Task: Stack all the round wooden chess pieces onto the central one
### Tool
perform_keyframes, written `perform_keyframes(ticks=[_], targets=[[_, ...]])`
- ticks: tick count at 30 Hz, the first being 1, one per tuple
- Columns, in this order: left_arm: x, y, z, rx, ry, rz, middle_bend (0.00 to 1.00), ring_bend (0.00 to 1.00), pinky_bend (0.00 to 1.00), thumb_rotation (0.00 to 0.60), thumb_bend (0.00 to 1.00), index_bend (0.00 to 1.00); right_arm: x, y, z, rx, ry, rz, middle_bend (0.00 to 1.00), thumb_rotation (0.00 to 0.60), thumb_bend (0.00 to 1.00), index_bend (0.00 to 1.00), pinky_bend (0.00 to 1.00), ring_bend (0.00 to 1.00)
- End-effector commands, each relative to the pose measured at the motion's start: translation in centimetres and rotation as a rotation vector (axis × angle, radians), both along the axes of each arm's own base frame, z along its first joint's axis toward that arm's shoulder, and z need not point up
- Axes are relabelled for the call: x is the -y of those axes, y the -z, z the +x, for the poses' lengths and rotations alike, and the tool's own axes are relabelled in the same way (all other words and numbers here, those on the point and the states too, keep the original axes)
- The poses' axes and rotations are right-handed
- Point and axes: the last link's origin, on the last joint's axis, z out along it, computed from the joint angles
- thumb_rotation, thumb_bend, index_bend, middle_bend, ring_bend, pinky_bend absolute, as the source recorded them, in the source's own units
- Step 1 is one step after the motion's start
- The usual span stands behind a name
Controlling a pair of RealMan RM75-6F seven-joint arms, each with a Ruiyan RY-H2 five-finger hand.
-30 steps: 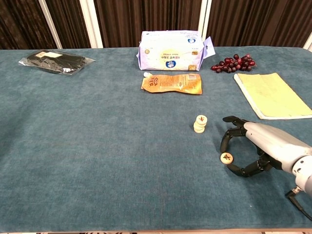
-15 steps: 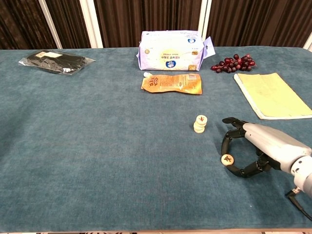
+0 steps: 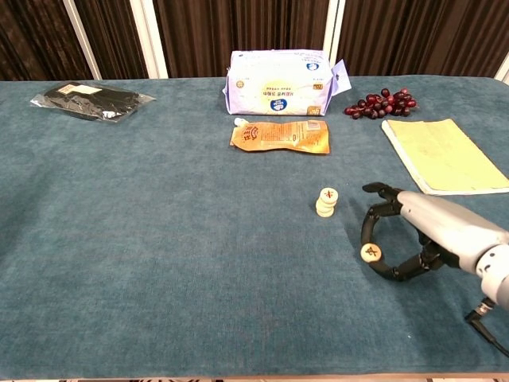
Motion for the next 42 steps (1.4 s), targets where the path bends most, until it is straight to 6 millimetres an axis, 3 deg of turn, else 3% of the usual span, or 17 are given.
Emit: perform_keyframes(ticks=[1, 10, 19, 42], targets=[[0.0, 0.0, 0.0, 0.0, 0.001, -0.001, 0.0, 0.0, 0.0, 0.6, 0.53, 0.15, 0.6, -0.9, 0.5, 0.005, -0.016, -0.018, 0.0, 0.6, 0.41, 0.52, 0.0, 0.0], [0.0, 0.1, 0.0, -0.003, 0.003, -0.003, 0.0, 0.0, 0.0, 0.6, 0.53, 0.15, 4.2, -3.5, 3.2, -0.002, -0.079, -0.05, 0.0, 0.6, 0.41, 0.53, 0.0, 0.0], [-0.1, 0.0, 0.0, -0.004, 0.003, 0.003, 0.0, 0.0, 0.0, 0.6, 0.53, 0.15, 8.0, -3.4, 5.8, -0.042, -0.098, -0.028, 0.0, 0.6, 0.41, 0.53, 0.0, 0.0], [-0.1, -0.2, -0.1, -0.003, 0.002, 0.006, 0.0, 0.0, 0.0, 0.6, 0.53, 0.15, 9.0, -0.9, 6.5, -0.073, -0.073, 0.017, 0.0, 0.6, 0.41, 0.53, 0.0, 0.0]])
